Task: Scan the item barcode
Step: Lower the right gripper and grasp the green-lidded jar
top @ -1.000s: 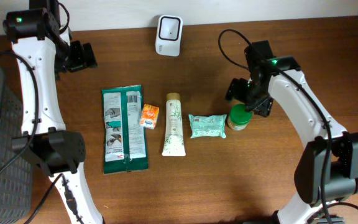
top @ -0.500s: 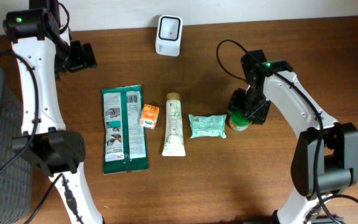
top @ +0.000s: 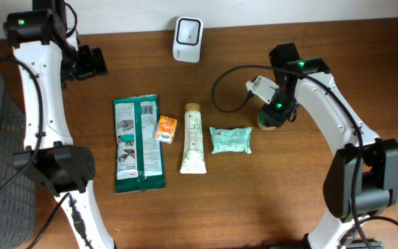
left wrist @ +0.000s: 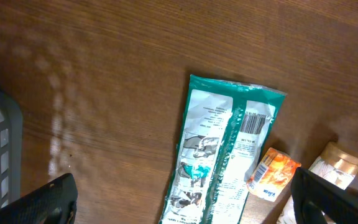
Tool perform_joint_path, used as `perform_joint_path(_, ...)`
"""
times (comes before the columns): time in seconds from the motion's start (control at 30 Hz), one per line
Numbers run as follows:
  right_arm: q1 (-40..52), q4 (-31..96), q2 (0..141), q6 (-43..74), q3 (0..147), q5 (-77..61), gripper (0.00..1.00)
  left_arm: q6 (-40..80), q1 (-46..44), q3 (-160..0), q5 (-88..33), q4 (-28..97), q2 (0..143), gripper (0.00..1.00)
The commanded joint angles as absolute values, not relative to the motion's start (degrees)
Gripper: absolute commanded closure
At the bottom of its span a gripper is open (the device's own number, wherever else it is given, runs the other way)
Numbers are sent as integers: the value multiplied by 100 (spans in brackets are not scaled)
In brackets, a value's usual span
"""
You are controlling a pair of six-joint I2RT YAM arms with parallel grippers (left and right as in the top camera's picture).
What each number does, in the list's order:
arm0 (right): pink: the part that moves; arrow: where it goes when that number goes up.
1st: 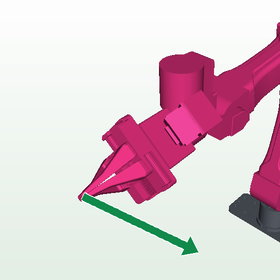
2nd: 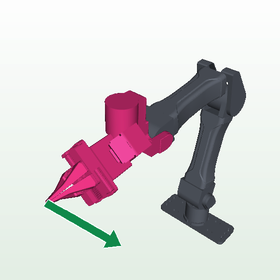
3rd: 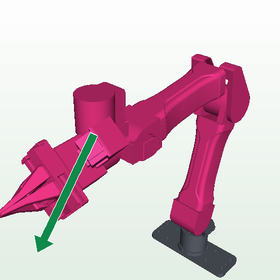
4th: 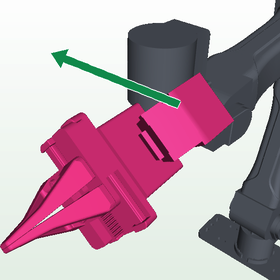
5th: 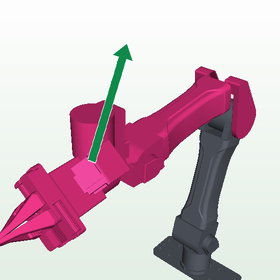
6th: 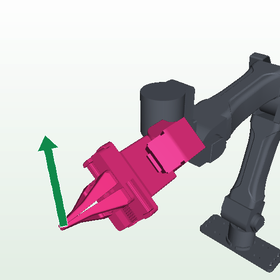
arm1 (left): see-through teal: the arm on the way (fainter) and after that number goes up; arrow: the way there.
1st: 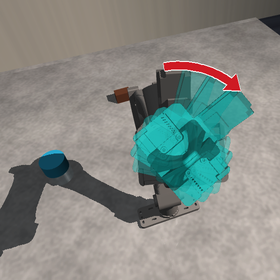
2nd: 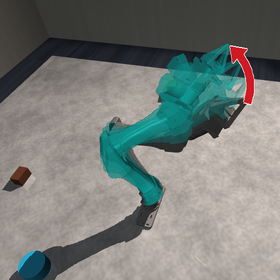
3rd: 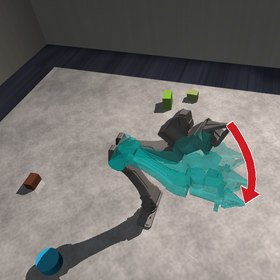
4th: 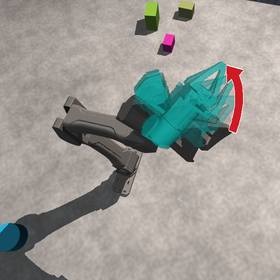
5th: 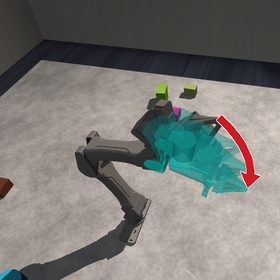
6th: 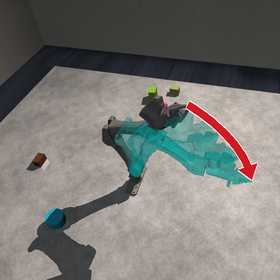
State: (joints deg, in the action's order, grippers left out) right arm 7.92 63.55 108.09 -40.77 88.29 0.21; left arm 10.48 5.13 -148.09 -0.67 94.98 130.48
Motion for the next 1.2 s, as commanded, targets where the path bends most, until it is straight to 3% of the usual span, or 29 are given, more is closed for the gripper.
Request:
perform_joint_path(0.0,823,6368,10838,-5201,8927,178,53,1061,543,-14897,-128,9507,13008,1)
perform_joint_path(0.13,823,6458,10838,-5900,8873,25,53,1061,543,-14897,-128,9507,13008,1)
perform_joint_path(0.23,823,6694,10844,-6519,8871,-528,44,1061,541,-14897,-128,9507,13008,1)
perform_joint_path(0.37,823,6871,10925,-6482,8866,-604,34,1061,543,-14897,-128,9504,13008,1)
perform_joint_path(0.47,816,6851,10930,-6047,8866,-580,20,1061,543,-14897,-128,9507,13008,1)
perform_joint_path(0.57,744,6497,10927,-4453,8884,-578,2,1061,543,-14897,-128,9507,13008,1)
perform_joint_path(0.63,733,6429,10927,-2235,9032,-580,2,1061,543,-14897,-126,9504,13008,1)
perform_joint_path(0.67,733,6455,10927,-207,9063,-762,2,1061,541,-14897,-128,9504,13008,1)
perform_joint_path(0.7,733,6501,10927,624,9063,-1017,2,1061,543,-14897,-128,9507,13006,1)
perform_joint_path(0.73,744,6761,10927,875,9045,-1280,2,1061,543,-14897,-126,9507,13008,1)
perform_joint_path(0.77,751,6742,10930,1074,8986,-1356,12,1061,543,-14897,-126,9504,13008,1)
perform_joint_path(0.83,753,6720,10930,1643,8945,-1306,19,1061,541,-14897,-128,9504,13008,1)
perform_joint_path(0.87,753,6718,10930,1706,8945,-1243,0,1061,539,-14897,-128,9504,13008,0)
perform_joint_path(1.0,742,6980,10930,2200,8945,-718,2,1061,543,-14897,-126,9504,13008,1)
perform_joint_path(1.17,764,6862,10930,4418,8722,-25,1,1059,545,-14897,-128,9507,13008,1)
